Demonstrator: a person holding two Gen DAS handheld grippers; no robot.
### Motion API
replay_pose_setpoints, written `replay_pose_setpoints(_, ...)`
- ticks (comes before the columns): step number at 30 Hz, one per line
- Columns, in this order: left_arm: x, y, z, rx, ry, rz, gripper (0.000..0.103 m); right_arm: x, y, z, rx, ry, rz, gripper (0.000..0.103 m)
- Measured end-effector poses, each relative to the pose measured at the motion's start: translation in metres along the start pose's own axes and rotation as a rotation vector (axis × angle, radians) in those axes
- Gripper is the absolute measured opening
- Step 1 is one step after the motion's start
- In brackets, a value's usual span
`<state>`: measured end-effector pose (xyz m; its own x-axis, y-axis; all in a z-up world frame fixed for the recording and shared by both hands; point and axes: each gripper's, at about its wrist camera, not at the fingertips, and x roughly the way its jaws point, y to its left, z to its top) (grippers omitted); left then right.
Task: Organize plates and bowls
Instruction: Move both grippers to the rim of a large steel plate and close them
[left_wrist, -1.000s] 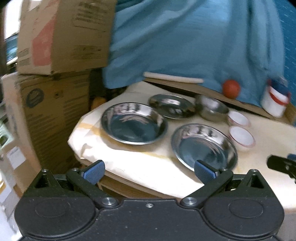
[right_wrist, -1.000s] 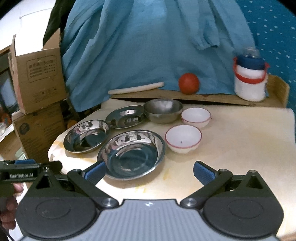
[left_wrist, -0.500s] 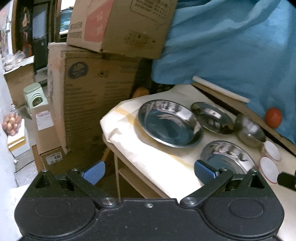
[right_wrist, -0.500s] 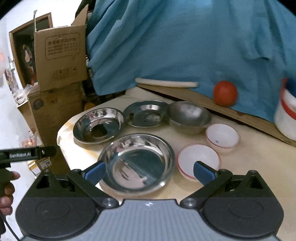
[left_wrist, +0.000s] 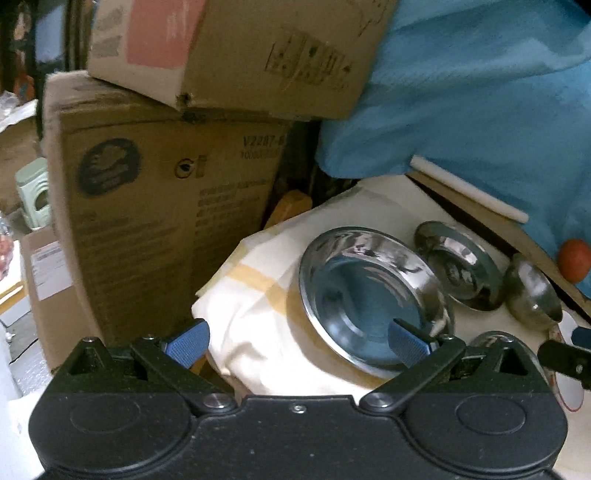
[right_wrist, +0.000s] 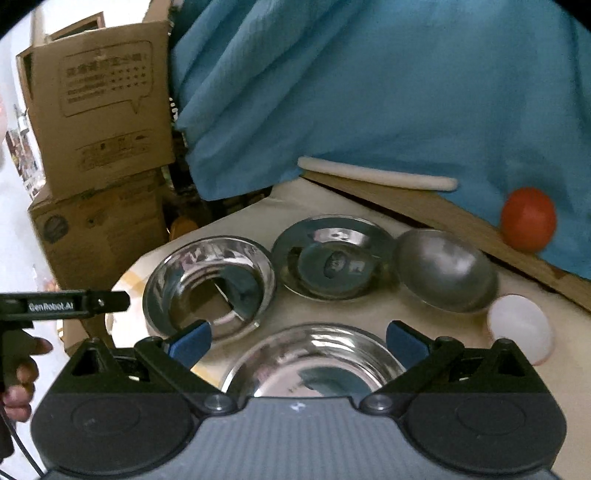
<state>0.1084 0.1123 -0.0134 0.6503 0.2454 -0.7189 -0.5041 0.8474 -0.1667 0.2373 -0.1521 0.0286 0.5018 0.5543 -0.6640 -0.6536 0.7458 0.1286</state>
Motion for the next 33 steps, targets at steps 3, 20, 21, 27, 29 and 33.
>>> replay_pose_setpoints(3, 0.017, 0.008, 0.008, 0.008, 0.049, -0.047, 0.102, 0.018, 0.007, 0.009, 0.030, 0.024, 0.002, 0.103)
replay_pose_setpoints(20, 0.067, 0.017, 0.036, 0.053, 0.157, -0.272, 0.068, 0.088, 0.036, 0.029, 0.048, 0.159, 0.029, 0.075)
replay_pose_setpoints(21, 0.070, 0.017, 0.036, 0.048, 0.172, -0.273, 0.063, 0.091, 0.036, 0.030, 0.046, 0.169, 0.031, 0.074)
replay_pose_setpoints(27, 0.078, 0.022, 0.034, 0.018, 0.192, -0.253, 0.045, 0.111, 0.038, 0.032, 0.007, 0.226, 0.036, 0.060)
replay_pose_setpoints(29, 0.079, 0.022, 0.035, 0.013, 0.193, -0.241, 0.036, 0.119, 0.036, 0.032, 0.001, 0.245, 0.030, 0.052)
replay_pose_setpoints(33, 0.083, 0.020, 0.035, 0.005, 0.196, -0.217, 0.023, 0.128, 0.031, 0.032, 0.000, 0.264, 0.030, 0.039)
